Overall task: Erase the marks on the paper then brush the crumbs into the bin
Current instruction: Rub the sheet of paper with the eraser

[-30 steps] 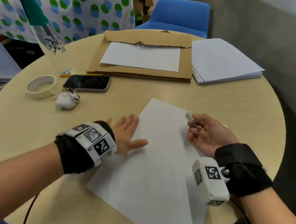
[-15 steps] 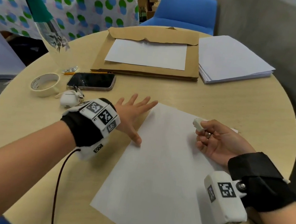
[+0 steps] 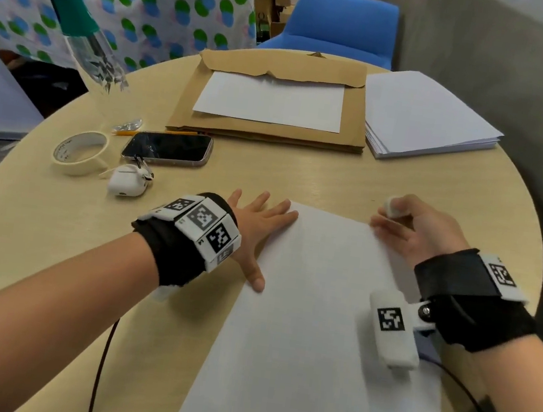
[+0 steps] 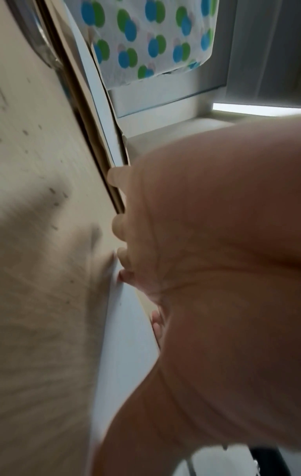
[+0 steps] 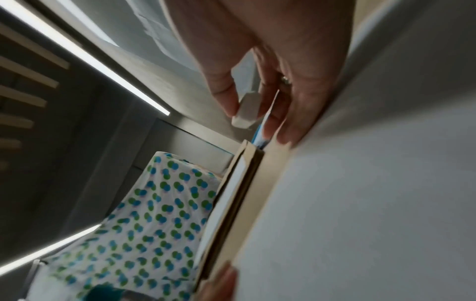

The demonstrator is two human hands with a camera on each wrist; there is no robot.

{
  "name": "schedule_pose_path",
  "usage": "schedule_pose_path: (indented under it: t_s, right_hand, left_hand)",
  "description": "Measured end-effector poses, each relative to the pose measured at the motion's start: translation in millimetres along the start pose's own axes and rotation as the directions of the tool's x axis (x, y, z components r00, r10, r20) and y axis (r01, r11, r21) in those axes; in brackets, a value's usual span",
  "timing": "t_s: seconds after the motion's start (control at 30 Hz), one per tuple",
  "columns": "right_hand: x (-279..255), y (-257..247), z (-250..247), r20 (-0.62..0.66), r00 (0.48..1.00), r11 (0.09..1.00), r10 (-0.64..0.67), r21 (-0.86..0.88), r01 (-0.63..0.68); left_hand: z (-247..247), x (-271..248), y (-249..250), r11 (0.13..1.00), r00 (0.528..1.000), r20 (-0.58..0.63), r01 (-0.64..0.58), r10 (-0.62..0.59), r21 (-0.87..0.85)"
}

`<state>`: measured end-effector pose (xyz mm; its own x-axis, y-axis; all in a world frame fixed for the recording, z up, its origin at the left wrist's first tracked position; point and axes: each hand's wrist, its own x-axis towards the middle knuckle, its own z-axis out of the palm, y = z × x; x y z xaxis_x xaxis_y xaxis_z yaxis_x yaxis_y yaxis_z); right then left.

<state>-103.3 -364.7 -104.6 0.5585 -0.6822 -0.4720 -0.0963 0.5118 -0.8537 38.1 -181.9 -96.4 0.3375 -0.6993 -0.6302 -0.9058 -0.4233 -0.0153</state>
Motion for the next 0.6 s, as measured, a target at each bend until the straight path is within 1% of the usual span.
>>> schedule_pose_path:
  t_s: [0.03,0.07,0.1,0.13,0.17,0.2,0.23,0.27,0.33,0.37,0.4,0.5,0.57,0.6]
  right_hand:
    - [2.7,-3.9,0.3,-0.029,0.998,0.999,-0.054,-0.002,0.054]
    - [2.2,-7.0,3.3,-0.01,0.996,0.996,-0.086,0.001,0.086]
    - [-0.9,-8.9,9.3,0.045,0.995,0.996,-0.093,-0.006,0.094]
    - [-5.8,-9.5,17.1,0.119,0.99,0.996,-0.075,-0.039,0.08]
    - [-10.6,-8.9,26.2,0.197,0.98,0.991,-0.039,-0.116,0.063]
    - [-15.1,-7.4,35.7,0.266,0.964,0.971,0.0,-0.232,0.064]
    - [-18.1,-5.1,45.3,0.318,0.948,0.921,0.028,-0.377,0.099]
    - [-20.0,-2.8,53.8,0.35,0.936,0.841,0.04,-0.518,0.158]
    - [-15.8,-0.7,68.0,0.374,0.926,0.631,0.043,-0.729,0.265]
    - [-12.7,-1.4,73.8,0.369,0.928,0.529,0.051,-0.798,0.288]
    - [-9.1,-2.5,78.5,0.352,0.934,0.445,0.06,-0.847,0.291]
    - [-7.5,-4.2,89.3,0.316,0.949,0.261,0.021,-0.918,0.299]
    - [-13.2,0.1,94.9,0.333,0.942,0.167,-0.033,-0.928,0.333]
    - [-17.6,3.9,97.1,0.349,0.937,0.144,-0.023,-0.926,0.348]
  left_hand:
    - [0.1,0.0,0.4,1.0,1.0,-0.004,-0.004,0.004,-0.006]
    - [-0.1,0.6,1.0,1.0,1.0,-0.013,-0.005,0.005,-0.02]
    - [-1.0,0.8,2.6,0.999,1.0,-0.029,-0.003,0.002,-0.044]
    - [-2.3,1.4,4.3,0.998,0.999,-0.053,0.003,-0.007,-0.07]
    - [-3.7,1.6,6.2,0.996,0.996,-0.084,0.01,-0.017,-0.088]
    - [-5.6,2.2,7.8,0.996,0.993,-0.114,0.017,-0.027,-0.092]
    - [-7.1,2.5,9.0,0.996,0.99,-0.136,0.021,-0.032,-0.084]
    - [-7.9,3.1,9.6,0.997,0.989,-0.147,0.02,-0.03,-0.071]
    - [-6.6,3.9,9.1,0.999,0.991,-0.133,0.016,-0.022,-0.044]
    - [-4.8,4.3,8.7,0.999,0.993,-0.118,0.016,-0.019,-0.032]
    - [-2.7,5.2,8.0,1.0,0.995,-0.102,0.016,-0.019,-0.024]
    - [-0.1,7.0,8.4,1.0,0.997,-0.075,0.023,-0.023,-0.009]
    - [-1.0,7.6,9.1,1.0,0.997,-0.072,0.02,-0.021,-0.011]
    - [-1.2,7.3,9.3,1.0,0.997,-0.07,0.017,-0.018,-0.017]
